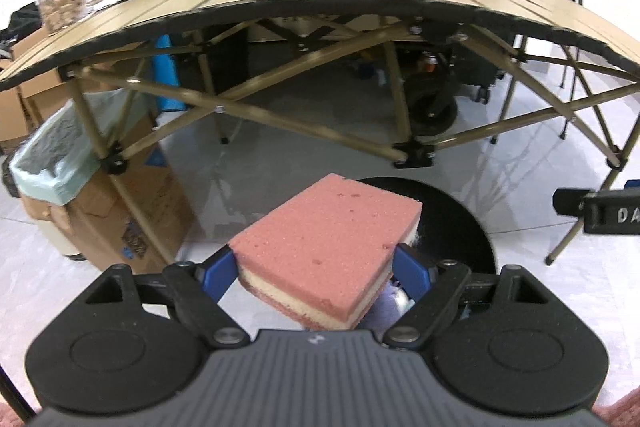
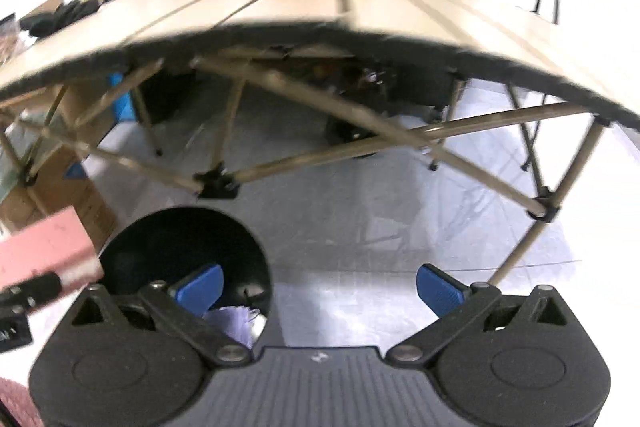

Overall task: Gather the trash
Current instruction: 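Lower the pink sponge block into the black bin with the left gripper, then open the left gripper to release the pink sponge into the bin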

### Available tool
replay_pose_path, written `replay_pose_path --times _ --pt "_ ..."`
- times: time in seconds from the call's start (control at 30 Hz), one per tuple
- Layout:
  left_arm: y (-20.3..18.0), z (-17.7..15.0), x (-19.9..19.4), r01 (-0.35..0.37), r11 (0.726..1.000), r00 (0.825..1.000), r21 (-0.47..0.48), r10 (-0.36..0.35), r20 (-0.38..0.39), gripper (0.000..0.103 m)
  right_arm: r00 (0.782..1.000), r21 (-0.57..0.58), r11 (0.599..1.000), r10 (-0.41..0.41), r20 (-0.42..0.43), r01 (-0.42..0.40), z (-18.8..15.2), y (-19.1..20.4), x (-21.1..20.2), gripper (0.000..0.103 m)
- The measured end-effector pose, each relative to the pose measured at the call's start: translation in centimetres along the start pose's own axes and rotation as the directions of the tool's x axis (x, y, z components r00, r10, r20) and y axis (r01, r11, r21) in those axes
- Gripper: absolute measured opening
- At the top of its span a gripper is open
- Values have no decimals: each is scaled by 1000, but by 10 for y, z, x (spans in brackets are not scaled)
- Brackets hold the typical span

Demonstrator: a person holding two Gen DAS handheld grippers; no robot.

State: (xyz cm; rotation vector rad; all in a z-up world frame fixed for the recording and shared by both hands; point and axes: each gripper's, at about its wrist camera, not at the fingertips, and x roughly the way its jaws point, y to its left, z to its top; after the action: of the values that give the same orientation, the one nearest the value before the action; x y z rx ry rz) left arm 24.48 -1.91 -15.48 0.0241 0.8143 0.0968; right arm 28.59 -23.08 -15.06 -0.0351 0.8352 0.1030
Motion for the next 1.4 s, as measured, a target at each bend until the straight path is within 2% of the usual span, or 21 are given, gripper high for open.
replay_pose_path --times 0.27,0.6,0.8,0.87,0.9,1.4 --pt "-33 9 20 22 999 1000 42 -21 -19 83 999 68 998 -17 42 14 9 -25 -18 103" --pt "-56 12 42 26 998 998 59 -22 -52 84 1000 81 997 -16 22 14 7 -31 -15 103" --pt "-56 11 46 34 997 996 65 -28 -82 86 1000 84 996 -21 10 20 5 -32 -10 103" --pt "-54 11 48 57 997 993 50 -52 -110 92 1000 82 996 -18 11 17 5 -32 -10 103" --pt "-53 11 49 61 997 991 37 -56 -123 102 1000 82 996 -17 13 16 5 -32 -11 103" --pt "-49 9 49 54 998 989 22 -51 -139 103 1000 73 997 -15 3 15 4 -26 -6 103"
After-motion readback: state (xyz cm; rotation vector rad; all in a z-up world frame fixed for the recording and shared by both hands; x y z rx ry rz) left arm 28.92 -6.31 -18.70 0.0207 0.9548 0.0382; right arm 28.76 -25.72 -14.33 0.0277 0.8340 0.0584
